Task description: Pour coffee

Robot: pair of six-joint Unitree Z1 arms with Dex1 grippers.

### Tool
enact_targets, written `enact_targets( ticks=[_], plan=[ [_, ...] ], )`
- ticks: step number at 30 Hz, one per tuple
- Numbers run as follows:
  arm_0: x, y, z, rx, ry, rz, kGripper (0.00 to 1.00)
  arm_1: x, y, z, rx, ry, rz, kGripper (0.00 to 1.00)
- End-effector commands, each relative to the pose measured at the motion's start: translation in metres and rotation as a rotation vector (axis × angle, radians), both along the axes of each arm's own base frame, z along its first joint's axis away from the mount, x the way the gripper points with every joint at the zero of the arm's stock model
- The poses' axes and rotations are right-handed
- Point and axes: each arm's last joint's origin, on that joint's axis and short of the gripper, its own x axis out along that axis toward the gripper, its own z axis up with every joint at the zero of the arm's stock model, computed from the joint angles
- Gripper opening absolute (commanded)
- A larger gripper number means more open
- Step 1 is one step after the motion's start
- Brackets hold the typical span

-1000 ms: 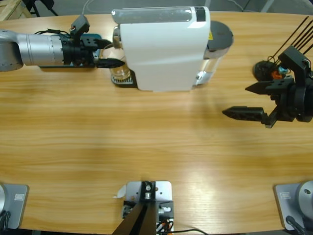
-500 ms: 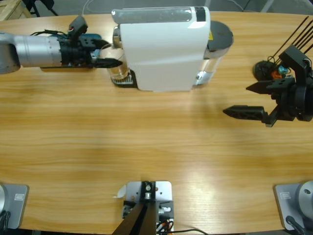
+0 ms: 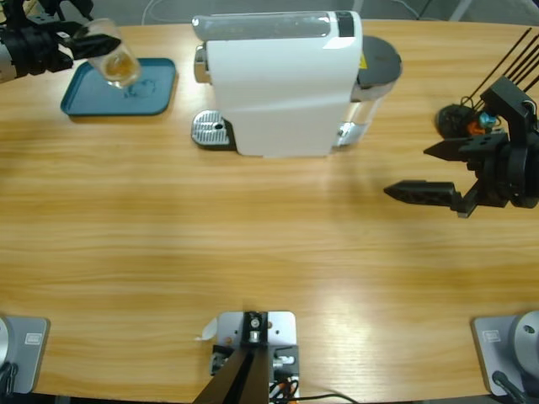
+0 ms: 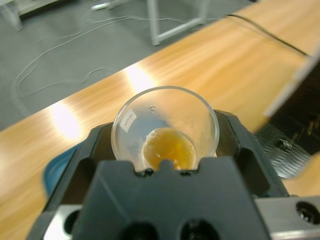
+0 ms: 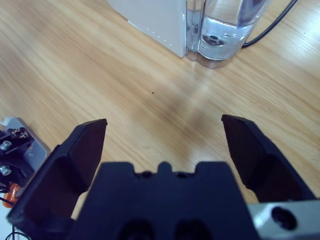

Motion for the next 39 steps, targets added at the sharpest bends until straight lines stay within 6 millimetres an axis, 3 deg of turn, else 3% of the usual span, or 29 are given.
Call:
enact_targets(
  ticks=[1, 7, 18, 19, 20, 21, 23, 27, 29, 33, 39],
  plan=[
    [0.040, 0.007, -0.038, 0.016, 0.111, 0.337, 0.000, 0.005, 0.001, -0.001, -0.010, 0.001, 0.000, 1.000],
    [0.058, 0.003, -0.073, 0.003, 0.214, 0.415, 0.000, 0.006, 0.002, -0.003, -0.013, 0.008, 0.001, 1.000],
    [0.056, -0.004, -0.082, 0.008, 0.221, 0.393, 0.025, 0.008, 0.003, -0.003, -0.016, 0.013, 0.001, 1.000],
    [0.055, -0.004, -0.082, 0.013, 0.225, 0.396, 0.538, 0.007, 0.003, -0.003, -0.016, 0.013, 0.001, 1.000],
    [0.054, -0.005, -0.082, 0.021, 0.224, 0.398, 0.780, 0.007, 0.003, -0.003, -0.016, 0.012, 0.001, 1.000],
    [0.051, -0.007, -0.083, 0.033, 0.223, 0.394, 0.901, 0.007, 0.003, -0.003, -0.016, 0.011, 0.000, 1.000],
    [0.044, -0.009, -0.085, 0.047, 0.235, 0.381, 0.989, 0.006, 0.002, -0.002, -0.015, 0.009, 0.000, 1.000],
    [0.038, -0.008, -0.085, 0.042, 0.223, 0.377, 0.996, 0.004, 0.001, -0.001, -0.012, 0.006, -0.001, 1.000],
    [0.034, -0.006, -0.076, 0.024, 0.191, 0.379, 0.996, 0.003, 0.000, -0.001, -0.011, 0.007, -0.003, 1.000],
    [0.014, -0.001, -0.032, -0.029, 0.086, 0.375, 0.996, 0.002, -0.001, 0.001, -0.008, 0.000, -0.004, 1.000],
    [-0.058, 0.021, 0.052, -0.035, 0.066, 0.461, 0.996, -0.001, -0.003, 0.003, 0.002, -0.014, -0.005, 1.000]
  ],
)
